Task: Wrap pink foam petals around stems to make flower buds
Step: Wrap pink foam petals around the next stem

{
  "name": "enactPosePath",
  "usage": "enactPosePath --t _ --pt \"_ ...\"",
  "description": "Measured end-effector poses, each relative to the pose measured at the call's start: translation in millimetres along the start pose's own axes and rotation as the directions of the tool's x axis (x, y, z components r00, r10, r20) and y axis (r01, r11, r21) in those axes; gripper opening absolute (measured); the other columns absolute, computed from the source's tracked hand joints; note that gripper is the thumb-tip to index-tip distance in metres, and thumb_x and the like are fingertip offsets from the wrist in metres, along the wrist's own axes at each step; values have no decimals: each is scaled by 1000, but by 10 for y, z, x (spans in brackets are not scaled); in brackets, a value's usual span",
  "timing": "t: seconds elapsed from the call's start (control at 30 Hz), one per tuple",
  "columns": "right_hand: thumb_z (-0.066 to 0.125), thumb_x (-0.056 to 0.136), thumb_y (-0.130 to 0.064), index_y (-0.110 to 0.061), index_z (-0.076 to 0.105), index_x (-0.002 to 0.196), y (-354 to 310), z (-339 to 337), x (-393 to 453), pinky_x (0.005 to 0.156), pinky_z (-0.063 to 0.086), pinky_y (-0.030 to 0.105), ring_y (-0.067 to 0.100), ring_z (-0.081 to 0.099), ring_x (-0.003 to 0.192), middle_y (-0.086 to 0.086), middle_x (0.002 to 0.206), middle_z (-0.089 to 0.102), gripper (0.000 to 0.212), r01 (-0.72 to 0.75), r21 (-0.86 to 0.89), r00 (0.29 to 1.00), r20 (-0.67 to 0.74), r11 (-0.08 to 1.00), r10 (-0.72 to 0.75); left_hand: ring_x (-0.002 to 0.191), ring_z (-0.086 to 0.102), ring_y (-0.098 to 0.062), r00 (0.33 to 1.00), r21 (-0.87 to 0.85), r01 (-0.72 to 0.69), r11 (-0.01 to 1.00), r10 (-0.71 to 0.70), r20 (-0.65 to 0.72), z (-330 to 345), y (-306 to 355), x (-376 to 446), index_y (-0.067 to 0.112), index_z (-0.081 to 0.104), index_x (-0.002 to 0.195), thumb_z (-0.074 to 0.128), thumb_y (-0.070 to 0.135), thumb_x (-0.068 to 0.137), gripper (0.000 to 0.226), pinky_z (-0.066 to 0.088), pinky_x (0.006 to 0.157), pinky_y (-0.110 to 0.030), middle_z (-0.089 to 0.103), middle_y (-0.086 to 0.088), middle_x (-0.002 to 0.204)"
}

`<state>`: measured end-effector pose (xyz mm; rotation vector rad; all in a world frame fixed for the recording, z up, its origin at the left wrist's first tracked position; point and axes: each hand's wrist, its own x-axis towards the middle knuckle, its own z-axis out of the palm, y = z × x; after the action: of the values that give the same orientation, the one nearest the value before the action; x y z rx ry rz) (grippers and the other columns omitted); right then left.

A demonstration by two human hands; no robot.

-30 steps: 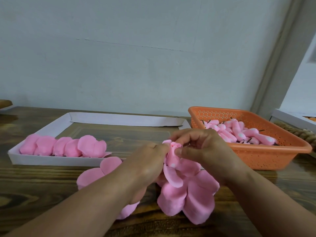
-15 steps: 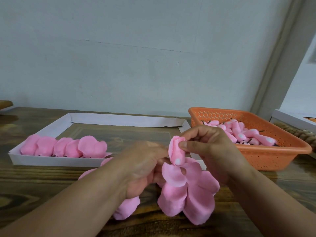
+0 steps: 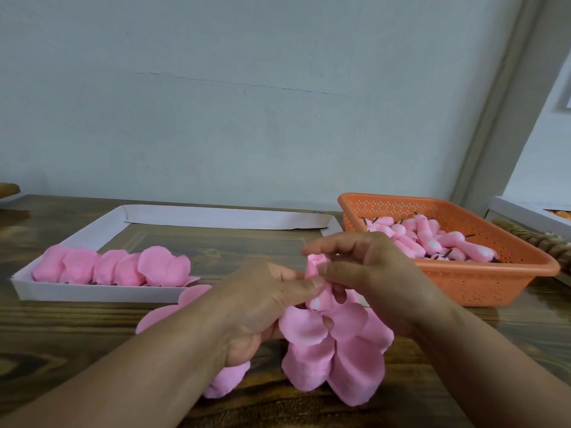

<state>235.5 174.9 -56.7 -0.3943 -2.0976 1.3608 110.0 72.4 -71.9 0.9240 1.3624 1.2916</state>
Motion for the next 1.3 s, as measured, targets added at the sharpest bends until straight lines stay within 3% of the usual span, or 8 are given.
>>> enactPosePath --t 0.2,0.33,0.5,0.7,0.87,1.0,1.13,1.3 --pt "64 79 2 9 66 80 11 -33 -3 51 46 23 21 54 52 22 63 63 6 -15 99 997 78 995 7 75 69 -24 998 -54 36 998 -33 55 -27 48 -14 4 75 73 71 20 67 18 59 68 -28 73 -18 88" --pt "69 78 1 6 67 75 5 16 -10 48 46 21 14 57 47 17 58 65 6 7 67 1000 27 998 -9 81 69 -25 998 -12 50 999 -50 23 -49 30 1 -3 74 89 74 23 62 37 58 73 -30 73 -20 97" --pt "62 79 11 7 66 71 60 63 23 43 44 22 14 50 39 16 50 59 10 10 96 990 -140 995 4 82 72 -26 998 -57 24 998 -27 -54 -29 55 12 -2 72 95 67 18 82 24 60 76 -33 74 -18 93" --pt "61 80 11 -2 65 65 107 18 66 41 45 22 13 48 38 8 44 56 20 4 87 960 -280 996 20 68 70 -35 987 -371 9 929 -67 -144 10 96 45 -2 55 107 48 10 94 18 61 64 -38 71 -26 85" --pt "60 82 10 -2 63 66 92 -5 68 40 43 19 10 47 35 2 40 55 20 4 101 955 -297 995 26 70 69 -42 990 -548 33 836 -104 -100 16 90 42 -7 53 106 38 1 88 25 60 57 -41 66 -36 97" --pt "60 82 10 -2 63 66 85 -3 66 40 44 19 10 46 35 1 38 53 20 8 70 949 -314 998 15 80 68 -46 993 -618 35 785 -96 -67 16 58 53 -10 47 118 35 0 87 35 59 65 -46 62 -39 106" --pt "61 82 9 -4 64 65 75 -11 64 40 44 20 11 47 36 2 41 57 21 25 7 944 -329 1000 -21 102 65 -43 997 -637 67 768 -79 10 16 33 54 -15 50 121 40 8 86 43 57 82 -44 63 -35 111" --pt "60 81 10 -1 64 65 88 -34 65 41 44 20 12 47 37 7 44 59 19 19 8 951 -309 1000 -16 98 68 -36 998 -549 65 833 -44 51 40 25 42 -15 58 110 37 -8 80 37 59 73 -37 68 -30 102"
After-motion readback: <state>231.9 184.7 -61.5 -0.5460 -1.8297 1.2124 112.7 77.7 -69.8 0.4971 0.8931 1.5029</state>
